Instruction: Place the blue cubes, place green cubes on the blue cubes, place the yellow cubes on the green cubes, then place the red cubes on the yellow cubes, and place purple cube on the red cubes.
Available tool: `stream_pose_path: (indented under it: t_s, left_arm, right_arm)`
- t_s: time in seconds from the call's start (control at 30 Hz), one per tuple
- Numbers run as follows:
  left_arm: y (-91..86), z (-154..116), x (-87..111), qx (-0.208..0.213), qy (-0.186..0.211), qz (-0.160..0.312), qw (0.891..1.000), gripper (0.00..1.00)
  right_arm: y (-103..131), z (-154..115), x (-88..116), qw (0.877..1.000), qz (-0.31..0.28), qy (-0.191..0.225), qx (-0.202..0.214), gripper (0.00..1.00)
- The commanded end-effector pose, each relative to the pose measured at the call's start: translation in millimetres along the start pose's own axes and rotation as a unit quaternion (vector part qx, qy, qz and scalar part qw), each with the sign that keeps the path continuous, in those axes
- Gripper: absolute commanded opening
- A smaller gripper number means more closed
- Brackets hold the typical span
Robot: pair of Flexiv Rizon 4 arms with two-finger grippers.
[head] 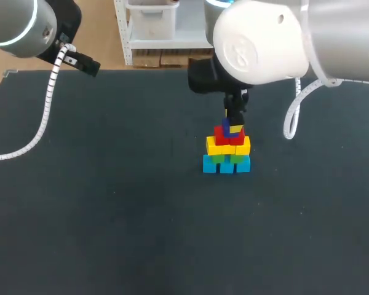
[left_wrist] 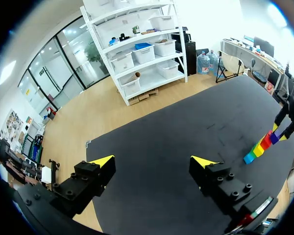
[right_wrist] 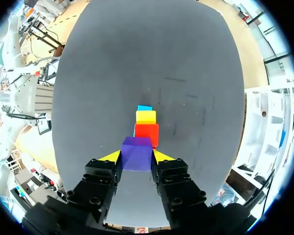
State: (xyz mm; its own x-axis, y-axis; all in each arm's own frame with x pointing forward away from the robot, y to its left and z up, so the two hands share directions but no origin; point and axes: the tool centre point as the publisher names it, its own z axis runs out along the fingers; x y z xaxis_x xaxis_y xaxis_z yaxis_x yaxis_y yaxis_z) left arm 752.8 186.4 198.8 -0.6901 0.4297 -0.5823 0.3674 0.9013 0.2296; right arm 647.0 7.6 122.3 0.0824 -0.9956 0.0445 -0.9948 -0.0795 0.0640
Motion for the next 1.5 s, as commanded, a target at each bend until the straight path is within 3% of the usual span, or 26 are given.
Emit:
stream_pose_path:
  t_s: [0.03,0.17,0.4,0.67,0.7,0.77,0.8,1.1,1.37,1.5]
  left_arm:
    - [1.1,-0.2,0.3,0.002,-0.001,0.000,1.000,1.00]
    - [1.1,-0.2,0.3,0.002,-0.001,0.000,1.000,1.00]
    - [1.1,-0.2,0.3,0.002,-0.001,0.000,1.000,1.00]
    - [1.1,-0.2,0.3,0.002,-0.001,0.000,1.000,1.00]
    - [1.1,-0.2,0.3,0.002,-0.001,0.000,1.000,1.00]
    - [1.1,-0.2,0.3,0.002,-0.001,0.000,1.000,1.00]
    - [1.1,-0.2,0.3,0.002,-0.001,0.000,1.000,1.00]
    - [1.1,-0.2,0.3,0.002,-0.001,0.000,1.000,1.00]
    - [1.1,-0.2,0.3,0.002,-0.001,0.000,1.000,1.00]
    - [1.1,-0.2,0.3,0.002,-0.001,0.000,1.000,1.00]
  right_arm:
    - [0.2,0.8,0.8,1.000,0.000,0.000,0.001,0.06]
    - [-0.1,1.4,1.0,1.000,0.000,0.002,0.002,0.11]
    - [-0.6,1.3,0.6,1.000,0.002,0.002,0.005,0.36]
    - [-1.4,0.9,0.4,1.000,0.003,0.002,0.008,0.49]
    - [-1.5,1.0,0.4,1.000,0.003,0.003,0.008,0.54]
    - [-1.6,1.0,0.3,1.000,0.004,0.003,0.009,0.90]
    - [-1.7,1.1,0.3,1.000,0.004,0.003,0.010,1.00]
    - [-3.9,-4.4,3.0,1.000,0.014,-0.008,0.024,1.00]
    - [-11.1,-36.1,25.9,0.991,0.067,-0.093,0.065,1.00]
    - [-13.8,-43.9,39.7,0.987,0.093,-0.106,0.079,1.00]
